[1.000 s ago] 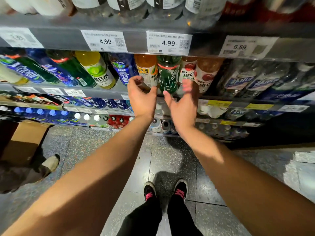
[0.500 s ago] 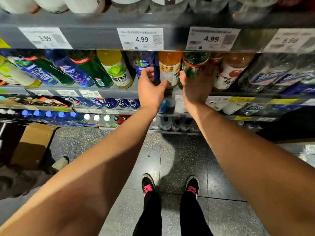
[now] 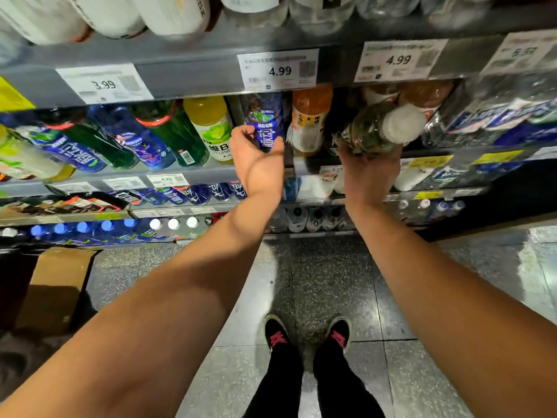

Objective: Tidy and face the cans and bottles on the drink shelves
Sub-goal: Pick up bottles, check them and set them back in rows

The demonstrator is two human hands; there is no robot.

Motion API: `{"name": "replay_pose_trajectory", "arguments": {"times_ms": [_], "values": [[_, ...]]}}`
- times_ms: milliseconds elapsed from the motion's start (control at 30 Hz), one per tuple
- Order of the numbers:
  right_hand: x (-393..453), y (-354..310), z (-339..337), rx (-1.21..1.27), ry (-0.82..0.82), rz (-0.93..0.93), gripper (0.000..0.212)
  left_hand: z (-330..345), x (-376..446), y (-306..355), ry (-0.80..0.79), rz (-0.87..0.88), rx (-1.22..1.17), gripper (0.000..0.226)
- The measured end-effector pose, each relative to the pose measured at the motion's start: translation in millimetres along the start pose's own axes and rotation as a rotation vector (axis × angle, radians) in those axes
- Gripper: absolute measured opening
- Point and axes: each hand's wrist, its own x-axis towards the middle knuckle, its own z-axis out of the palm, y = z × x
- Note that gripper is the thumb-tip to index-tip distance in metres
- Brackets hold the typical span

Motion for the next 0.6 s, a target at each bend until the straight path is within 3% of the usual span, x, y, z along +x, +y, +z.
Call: {"name": "replay_pose_trajectory", "arguments": {"times_ms": [167, 300, 433, 600], "values": [[-21.2, -0.9, -18.3, 0.074, -0.075, 0.04, 0.063, -21.3, -10.5, -15.7, -0.075, 0.021, 0.027, 0.037], [-48.8, -0.8, -27.9, 0.102, -0.203, 0.064, 0.067, -54.1, -14.1, -26.6, -0.085, 0.029, 0.02, 0.035], [-79.7, -14.0, -22.7, 0.038, -0.35, 0.039, 0.054, -96.0, -11.0, -32.2, -0.057, 0.023, 0.042, 0.036], [-122.4, -39.3, 5.5, -0.01, -0.541, 0.054, 0.055, -157.7, -3.7, -37.4, -0.032, -0.016, 0.054, 0.033]]}}
